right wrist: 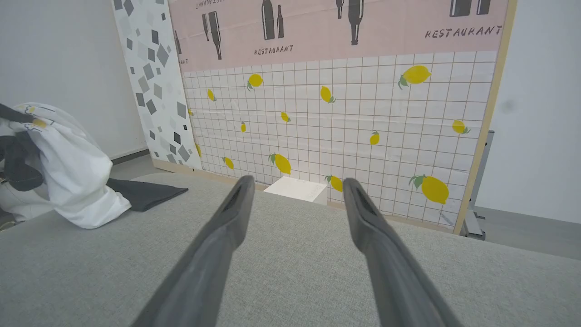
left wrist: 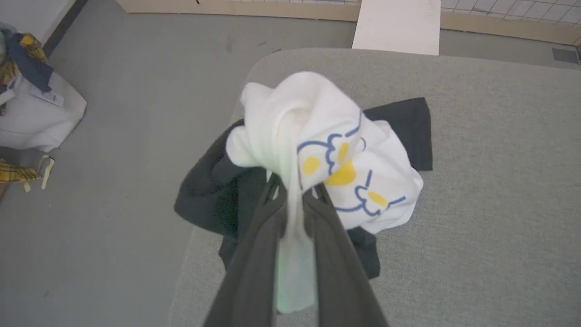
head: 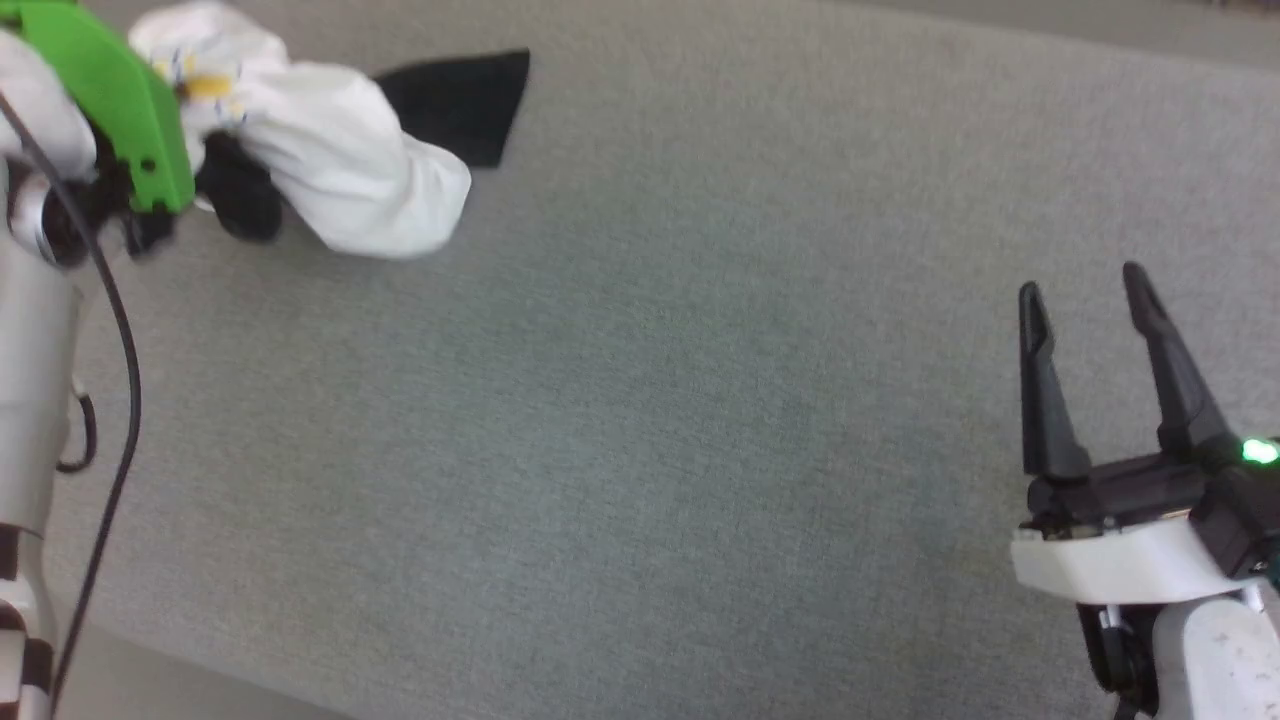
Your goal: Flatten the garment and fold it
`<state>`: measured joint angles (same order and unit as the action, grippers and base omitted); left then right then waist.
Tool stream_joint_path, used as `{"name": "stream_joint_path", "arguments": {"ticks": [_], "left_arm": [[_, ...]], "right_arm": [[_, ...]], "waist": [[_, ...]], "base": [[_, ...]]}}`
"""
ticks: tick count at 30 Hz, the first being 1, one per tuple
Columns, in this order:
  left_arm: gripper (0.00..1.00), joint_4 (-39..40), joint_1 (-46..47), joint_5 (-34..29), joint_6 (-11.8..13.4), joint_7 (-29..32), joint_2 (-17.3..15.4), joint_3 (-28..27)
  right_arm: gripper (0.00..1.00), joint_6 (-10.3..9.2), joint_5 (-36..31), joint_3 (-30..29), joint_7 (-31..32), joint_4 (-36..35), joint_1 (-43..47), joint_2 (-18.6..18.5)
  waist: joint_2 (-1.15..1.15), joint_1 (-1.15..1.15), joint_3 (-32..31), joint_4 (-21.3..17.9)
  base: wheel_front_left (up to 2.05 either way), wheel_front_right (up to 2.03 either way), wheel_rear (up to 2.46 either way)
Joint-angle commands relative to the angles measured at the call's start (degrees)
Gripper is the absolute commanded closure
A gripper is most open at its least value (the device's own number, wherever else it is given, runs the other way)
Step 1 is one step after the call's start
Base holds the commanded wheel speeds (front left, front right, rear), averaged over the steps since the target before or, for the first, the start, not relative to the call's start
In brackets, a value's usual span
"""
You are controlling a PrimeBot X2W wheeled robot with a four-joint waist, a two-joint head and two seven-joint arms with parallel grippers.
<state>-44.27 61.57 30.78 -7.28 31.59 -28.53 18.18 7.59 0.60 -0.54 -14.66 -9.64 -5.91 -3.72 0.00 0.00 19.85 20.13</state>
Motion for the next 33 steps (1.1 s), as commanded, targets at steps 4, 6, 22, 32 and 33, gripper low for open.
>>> {"name": "stream_joint_path", "arguments": {"ticks": [4,6,22,32,33], "left_arm": [[1.00,6.18,3.93,0.81,-0.21,-1.65,-1.61,5.02],[1.00,8.92,5.30,1.48,-0.21,-1.95,-2.08,7.22],[1.00,25.35,13.89,2.24,-0.21,-2.41,0.38,19.77],[1.00,30.15,17.10,4.49,-0.21,-4.51,6.21,24.09],[1.00,30.55,16.91,4.79,-0.21,-4.90,6.75,24.71]], "right_arm": [[0.00,-0.10,0.94,-0.18,-0.34,0.74,2.09,0.66],[0.00,-0.10,1.17,-0.04,-0.34,1.01,2.74,0.76],[0.00,-0.10,7.02,0.48,-0.34,2.33,5.27,0.83],[0.00,-0.10,7.75,0.02,-0.34,2.60,5.93,0.84],[0.00,-0.10,7.80,-0.11,-0.34,2.60,6.01,0.84]], "waist": [[0.00,0.00,-7.19,0.74],[0.00,0.00,-8.61,0.40],[0.00,0.00,-14.87,-12.86],[0.00,0.00,-15.66,-24.82],[0.00,0.00,-15.47,-25.67]], "base": [[0.00,0.00,0.00],[0.00,0.00,0.00],[0.00,0.00,0.00],[0.00,0.00,0.00],[0.00,0.00,0.00]]}}
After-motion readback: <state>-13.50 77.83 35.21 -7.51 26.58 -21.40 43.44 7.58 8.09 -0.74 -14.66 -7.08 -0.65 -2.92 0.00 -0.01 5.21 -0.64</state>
